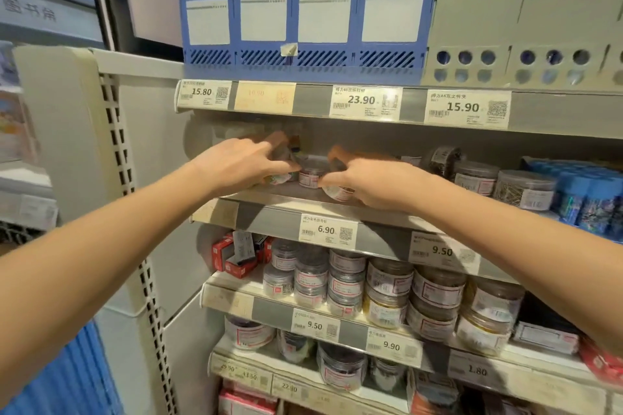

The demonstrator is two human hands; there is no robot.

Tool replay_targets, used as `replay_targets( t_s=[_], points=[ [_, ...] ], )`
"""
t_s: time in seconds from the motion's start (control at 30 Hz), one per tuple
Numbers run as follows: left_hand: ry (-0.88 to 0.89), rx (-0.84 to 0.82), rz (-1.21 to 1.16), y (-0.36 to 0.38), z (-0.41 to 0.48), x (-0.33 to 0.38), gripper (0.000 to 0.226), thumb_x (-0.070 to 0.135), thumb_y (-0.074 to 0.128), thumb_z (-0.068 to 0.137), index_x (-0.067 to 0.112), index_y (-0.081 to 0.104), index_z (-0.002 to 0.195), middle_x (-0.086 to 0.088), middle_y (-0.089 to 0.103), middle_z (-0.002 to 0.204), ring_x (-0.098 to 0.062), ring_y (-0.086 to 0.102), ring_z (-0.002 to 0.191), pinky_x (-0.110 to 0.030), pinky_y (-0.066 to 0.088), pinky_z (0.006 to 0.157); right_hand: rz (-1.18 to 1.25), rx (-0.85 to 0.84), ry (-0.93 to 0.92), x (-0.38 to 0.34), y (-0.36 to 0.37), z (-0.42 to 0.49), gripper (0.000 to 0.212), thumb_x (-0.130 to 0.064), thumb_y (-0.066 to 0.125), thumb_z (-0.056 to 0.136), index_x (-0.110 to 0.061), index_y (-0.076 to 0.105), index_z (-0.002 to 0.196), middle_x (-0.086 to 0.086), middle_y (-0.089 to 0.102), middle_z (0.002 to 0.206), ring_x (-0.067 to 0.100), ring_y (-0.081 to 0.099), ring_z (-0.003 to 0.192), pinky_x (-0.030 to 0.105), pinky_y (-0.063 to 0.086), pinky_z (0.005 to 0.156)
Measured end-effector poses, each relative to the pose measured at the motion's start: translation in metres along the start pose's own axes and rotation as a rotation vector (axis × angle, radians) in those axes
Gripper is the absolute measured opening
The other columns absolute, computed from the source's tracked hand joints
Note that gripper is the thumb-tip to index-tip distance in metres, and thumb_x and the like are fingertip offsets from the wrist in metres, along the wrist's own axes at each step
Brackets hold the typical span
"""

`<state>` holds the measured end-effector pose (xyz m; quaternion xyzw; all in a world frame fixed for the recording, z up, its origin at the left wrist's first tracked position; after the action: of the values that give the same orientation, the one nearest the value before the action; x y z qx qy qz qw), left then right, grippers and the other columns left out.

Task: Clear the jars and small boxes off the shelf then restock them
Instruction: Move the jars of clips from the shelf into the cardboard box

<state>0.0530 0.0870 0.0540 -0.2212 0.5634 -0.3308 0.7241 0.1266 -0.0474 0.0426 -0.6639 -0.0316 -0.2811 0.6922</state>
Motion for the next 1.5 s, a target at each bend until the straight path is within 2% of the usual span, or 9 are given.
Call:
replay_targets(
  t_s=[0.1, 0.2, 0.47, 0.77, 0.9, 1.07, 1.3, 1.43, 1.5],
  points=[
    [-0.021, 0.128, -0.012, -0.013, -0.021, 0.001, 0.067, 0.004, 0.057, 0.089, 0.035, 0.029, 0.142, -0.013, 0.032, 0.119, -0.021, 0.041, 0.082, -0.03, 0.038, 0.064, -0.096, 0.12, -0.029, -0.01, -0.02, -0.016, 0.072, 0.005, 0.039, 0.093, -0.039, 0.026, 0.148, 0.015, 0.021, 0.15, 0.025, 0.054, 0.101, 0.028, 0.04, 0.064],
    [-0.053, 0.177, -0.013, -0.027, -0.05, 0.002, 0.075, 0.003, 0.066, 0.082, 0.034, 0.034, 0.142, -0.02, 0.03, 0.139, -0.028, 0.049, 0.095, -0.036, 0.049, 0.074, -0.16, 0.245, -0.086, -0.026, -0.037, -0.028, 0.073, 0.003, 0.047, 0.09, -0.036, 0.026, 0.147, 0.013, 0.021, 0.144, 0.029, 0.044, 0.107, 0.034, 0.045, 0.074],
    [-0.188, 0.13, 0.121, -0.044, -0.18, 0.01, 0.061, 0.012, 0.073, 0.075, 0.03, 0.05, 0.128, -0.024, 0.051, 0.108, -0.033, 0.051, 0.079, -0.039, 0.043, 0.065, -0.105, 0.386, -0.321, -0.128, -0.054, -0.042, 0.063, -0.008, 0.051, 0.091, -0.036, 0.033, 0.144, 0.016, 0.031, 0.14, 0.034, 0.046, 0.103, 0.044, 0.045, 0.08],
    [-0.341, -0.27, 0.129, -0.013, -0.382, 0.038, 0.064, 0.025, 0.074, 0.078, 0.031, 0.04, 0.131, -0.018, 0.052, 0.098, -0.028, 0.05, 0.07, -0.033, 0.033, 0.056, 0.005, 0.413, -0.649, -0.313, -0.044, -0.055, 0.063, -0.012, 0.055, 0.089, -0.037, 0.033, 0.142, 0.009, 0.031, 0.141, 0.033, 0.046, 0.107, 0.041, 0.04, 0.084],
    [-0.442, -0.546, 0.024, 0.015, -0.455, 0.056, 0.054, 0.029, 0.053, 0.095, 0.033, 0.024, 0.141, -0.016, 0.045, 0.111, -0.028, 0.051, 0.086, -0.033, 0.033, 0.065, 0.039, 0.396, -0.764, -0.385, -0.04, -0.053, 0.062, -0.017, 0.055, 0.093, -0.036, 0.027, 0.145, 0.008, 0.026, 0.144, 0.031, 0.045, 0.109, 0.039, 0.039, 0.09],
    [-0.499, -0.75, -0.074, 0.059, -0.522, 0.074, 0.058, 0.033, 0.051, 0.096, 0.034, 0.019, 0.144, -0.017, 0.042, 0.122, -0.027, 0.05, 0.095, -0.033, 0.037, 0.074, 0.096, 0.356, -0.89, -0.468, -0.03, -0.04, 0.054, -0.019, 0.054, 0.093, -0.021, 0.03, 0.142, 0.008, 0.035, 0.135, 0.033, 0.048, 0.102, 0.04, 0.038, 0.086],
    [-0.528, -0.906, -0.191, 0.144, -0.583, 0.071, 0.056, 0.029, 0.051, 0.097, 0.037, 0.021, 0.143, -0.023, 0.031, 0.141, -0.033, 0.045, 0.114, -0.038, 0.041, 0.087, 0.194, 0.277, -0.94, -0.55, -0.003, -0.004, 0.045, -0.019, 0.068, 0.084, -0.01, 0.047, 0.123, 0.013, 0.046, 0.125, 0.039, 0.052, 0.094, 0.041, 0.039, 0.075],
    [-0.528, -0.943, -0.296, 0.201, -0.602, 0.065, 0.059, 0.023, 0.049, 0.097, 0.039, 0.019, 0.145, -0.021, 0.029, 0.142, -0.032, 0.042, 0.116, -0.038, 0.04, 0.089, 0.219, 0.174, -0.936, -0.578, 0.024, 0.023, 0.044, -0.012, 0.056, 0.089, -0.015, 0.04, 0.13, 0.012, 0.042, 0.127, 0.035, 0.047, 0.1, 0.037, 0.03, 0.074],
    [-0.53, -0.946, -0.358, 0.229, -0.608, 0.065, 0.059, 0.024, 0.049, 0.098, 0.04, 0.018, 0.146, -0.02, 0.029, 0.141, -0.031, 0.043, 0.115, -0.038, 0.041, 0.089, 0.225, 0.169, -0.953, -0.589, 0.033, 0.031, 0.046, -0.006, 0.064, 0.08, -0.013, 0.051, 0.123, 0.015, 0.05, 0.115, 0.035, 0.05, 0.086, 0.036, 0.028, 0.067]
  ],
)
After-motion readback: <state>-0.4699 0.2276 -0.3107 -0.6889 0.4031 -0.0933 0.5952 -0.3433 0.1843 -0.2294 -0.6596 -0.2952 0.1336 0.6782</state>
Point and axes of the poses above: each hand's wrist, its own z-axis towards the middle knuckle, its own y-axis out of the palm, x = y × z, the point moved 7 cm from there along z, towards the middle knuckle
